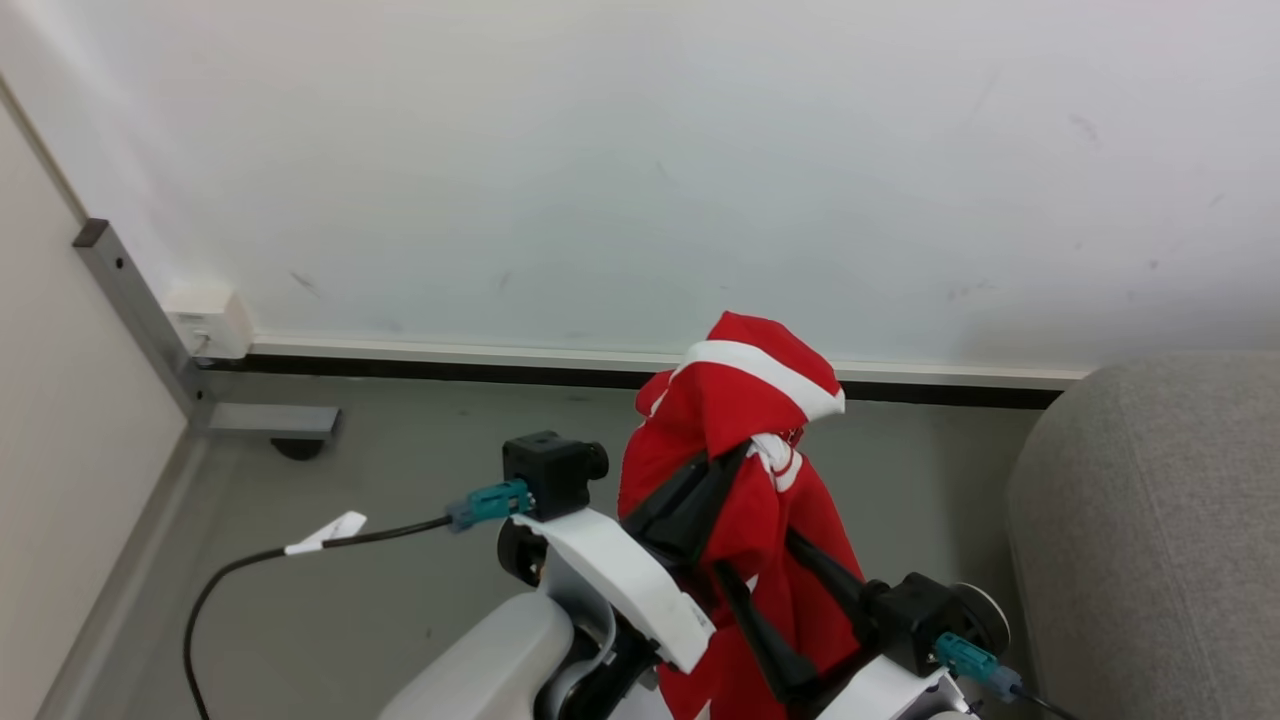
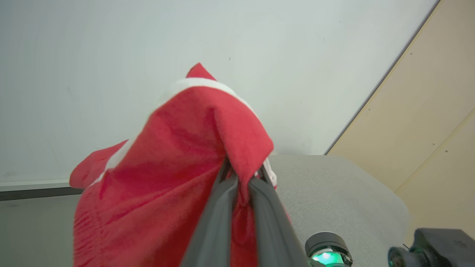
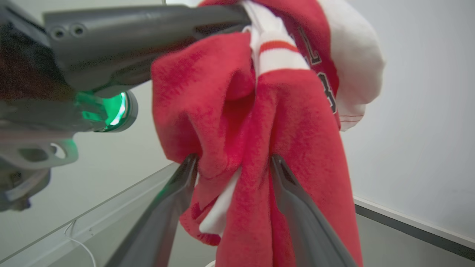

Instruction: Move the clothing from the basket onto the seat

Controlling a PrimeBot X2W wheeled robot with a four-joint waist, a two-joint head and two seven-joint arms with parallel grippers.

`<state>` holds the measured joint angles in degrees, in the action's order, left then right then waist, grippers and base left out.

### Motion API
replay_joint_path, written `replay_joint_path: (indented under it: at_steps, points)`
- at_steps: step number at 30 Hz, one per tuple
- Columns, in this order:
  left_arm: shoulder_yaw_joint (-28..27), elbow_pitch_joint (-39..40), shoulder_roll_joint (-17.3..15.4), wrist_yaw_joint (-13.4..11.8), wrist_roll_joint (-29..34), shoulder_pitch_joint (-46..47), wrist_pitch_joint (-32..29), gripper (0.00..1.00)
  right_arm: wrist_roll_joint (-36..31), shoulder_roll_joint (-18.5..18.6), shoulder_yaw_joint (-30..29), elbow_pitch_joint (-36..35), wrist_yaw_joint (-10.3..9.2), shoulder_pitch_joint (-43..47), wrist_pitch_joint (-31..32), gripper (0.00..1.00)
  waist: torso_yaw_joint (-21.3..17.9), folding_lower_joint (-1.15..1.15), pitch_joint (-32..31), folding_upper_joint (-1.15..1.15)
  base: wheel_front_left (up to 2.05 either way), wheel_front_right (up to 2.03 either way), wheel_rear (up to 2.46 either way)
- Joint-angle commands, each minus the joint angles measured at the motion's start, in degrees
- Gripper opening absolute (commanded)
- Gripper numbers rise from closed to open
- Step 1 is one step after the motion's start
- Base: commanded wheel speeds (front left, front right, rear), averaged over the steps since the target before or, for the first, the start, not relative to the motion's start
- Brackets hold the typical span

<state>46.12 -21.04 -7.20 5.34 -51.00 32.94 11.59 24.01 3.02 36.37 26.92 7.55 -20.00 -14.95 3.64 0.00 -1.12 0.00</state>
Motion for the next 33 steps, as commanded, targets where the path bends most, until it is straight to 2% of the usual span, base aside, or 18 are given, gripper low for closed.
replay_joint_path:
  at_steps: [1,14,15,16,33]
  points:
    - [0.08,-0.08,0.26,0.35,-0.22,0.3,-0.07,0.0,0.28,-0.14,0.23,0.84,-0.12,-0.79,-0.11,1.0,0.58,0.0,-0.32,0.0,0.0,0.0,0.0]
    - [2.92,-0.4,1.75,1.2,-1.36,-0.16,-1.17,0.0,2.87,-0.2,0.26,5.57,-0.12,-2.96,-0.11,1.0,3.51,0.0,-1.52,0.0,0.0,0.0,0.0]
    - [3.0,-0.43,1.78,1.21,-1.37,-0.12,-1.16,0.0,2.53,-0.2,0.22,5.73,-0.12,-3.07,-0.12,0.58,3.6,0.0,-1.56,0.0,0.0,0.0,0.0]
    - [3.04,-0.44,1.8,1.16,-1.35,-0.08,-1.12,0.0,2.33,-0.21,0.31,5.83,-0.12,-3.17,-0.11,0.0,3.65,0.0,-1.58,0.0,0.0,0.0,0.0]
    - [2.47,-0.84,0.37,0.13,-1.22,0.24,-0.28,0.0,2.31,-0.22,0.17,4.32,-0.12,-3.25,-0.13,0.0,2.1,0.0,-0.56,0.0,0.0,0.0,0.0]
